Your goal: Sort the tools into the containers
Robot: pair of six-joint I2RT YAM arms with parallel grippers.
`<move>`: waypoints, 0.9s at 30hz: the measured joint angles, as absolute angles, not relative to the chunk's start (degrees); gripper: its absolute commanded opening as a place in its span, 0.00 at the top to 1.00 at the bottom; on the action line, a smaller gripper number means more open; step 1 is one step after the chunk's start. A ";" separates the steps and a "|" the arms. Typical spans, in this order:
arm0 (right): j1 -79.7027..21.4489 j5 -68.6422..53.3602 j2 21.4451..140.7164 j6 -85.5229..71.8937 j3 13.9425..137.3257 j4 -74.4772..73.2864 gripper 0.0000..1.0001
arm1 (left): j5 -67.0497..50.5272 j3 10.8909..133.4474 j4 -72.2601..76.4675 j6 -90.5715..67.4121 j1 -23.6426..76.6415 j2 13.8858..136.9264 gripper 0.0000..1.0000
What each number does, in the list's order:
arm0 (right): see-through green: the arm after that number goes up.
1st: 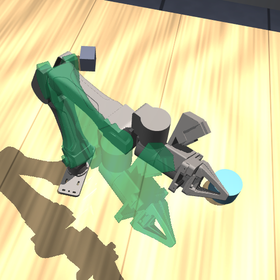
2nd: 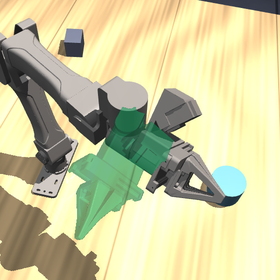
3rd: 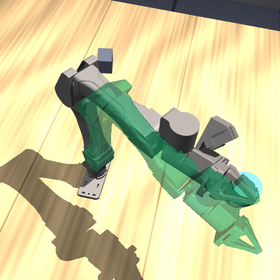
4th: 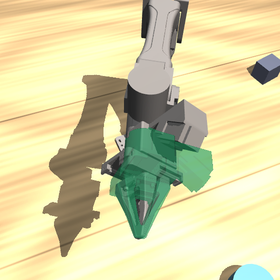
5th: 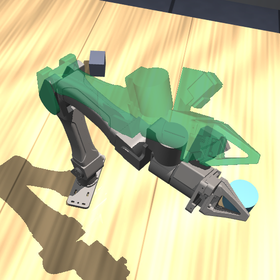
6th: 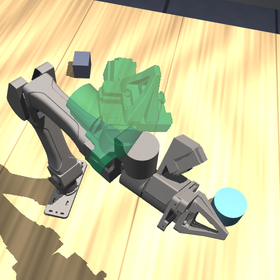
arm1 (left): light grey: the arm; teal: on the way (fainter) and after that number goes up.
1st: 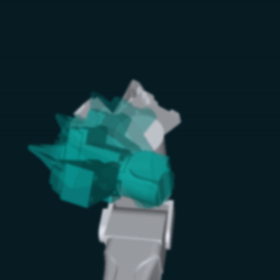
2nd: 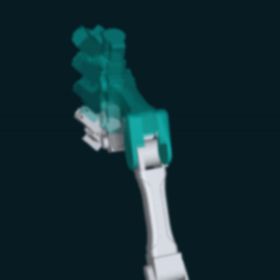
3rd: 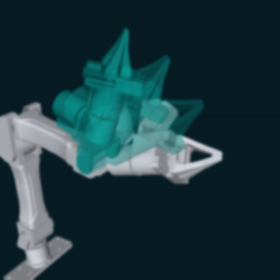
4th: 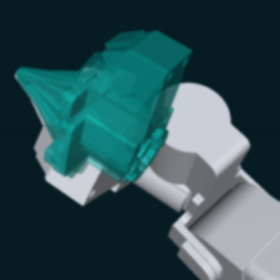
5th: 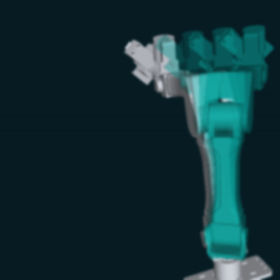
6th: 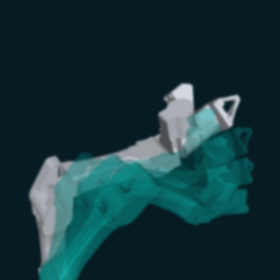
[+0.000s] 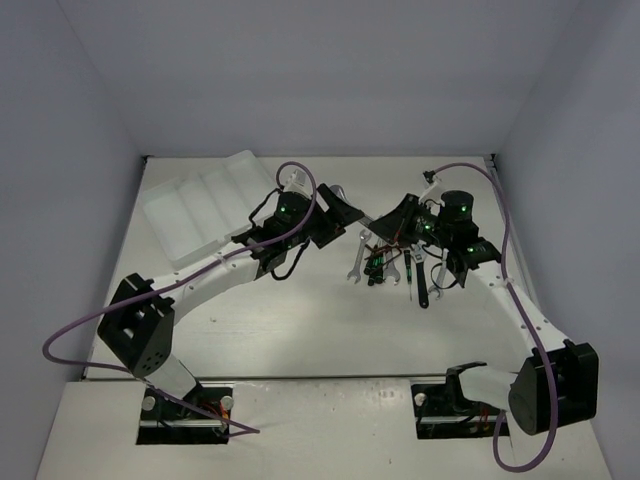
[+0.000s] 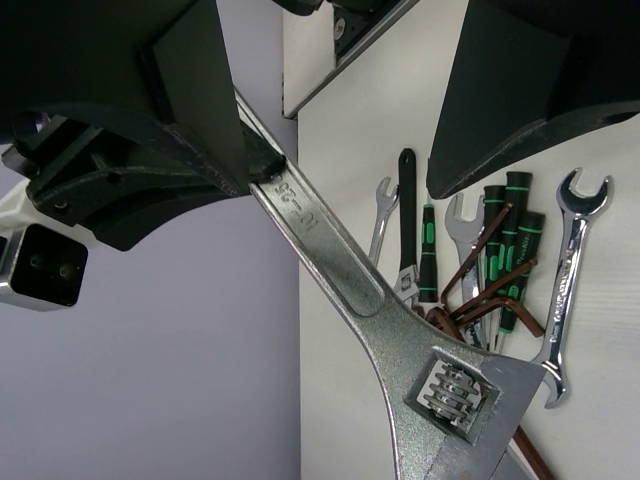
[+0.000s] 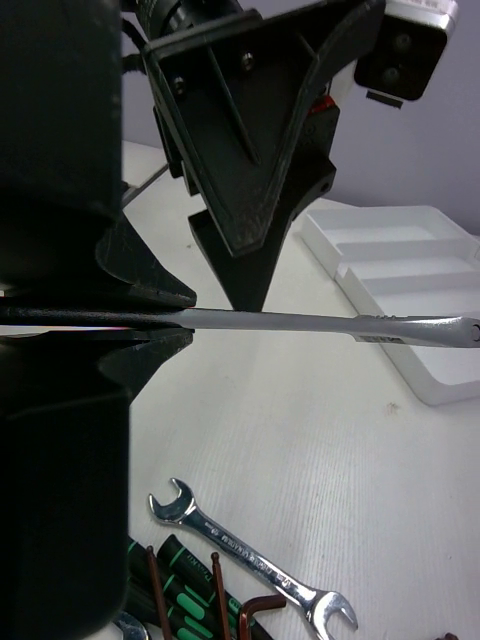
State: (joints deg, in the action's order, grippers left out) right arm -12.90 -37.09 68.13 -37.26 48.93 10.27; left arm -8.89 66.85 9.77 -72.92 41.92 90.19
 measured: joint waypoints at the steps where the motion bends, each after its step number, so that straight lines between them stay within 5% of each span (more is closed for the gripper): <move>1: -13.01 -37.21 67.82 -37.52 48.93 10.46 1.00 | -8.69 67.32 9.90 -73.08 42.11 90.72 0.31; 8: -14.22 -37.98 66.79 -38.22 48.83 11.41 1.00 | -6.66 68.92 10.28 -74.72 42.66 92.94 0.32; 12: -14.77 -38.00 66.37 -38.17 48.22 11.66 1.00 | -5.47 70.02 10.35 -75.58 42.76 93.78 0.41; 16: -15.19 -37.99 66.21 -38.08 47.78 11.75 1.00 | -4.46 70.48 10.52 -76.53 42.77 93.96 0.54; 22: -15.55 -37.94 65.99 -37.36 47.48 12.24 1.00 | -3.67 70.91 10.82 -79.29 42.81 94.72 0.95; 27: -16.14 -38.19 65.69 -36.97 47.20 13.13 1.00 | -3.64 71.79 12.70 -81.44 42.81 94.85 1.00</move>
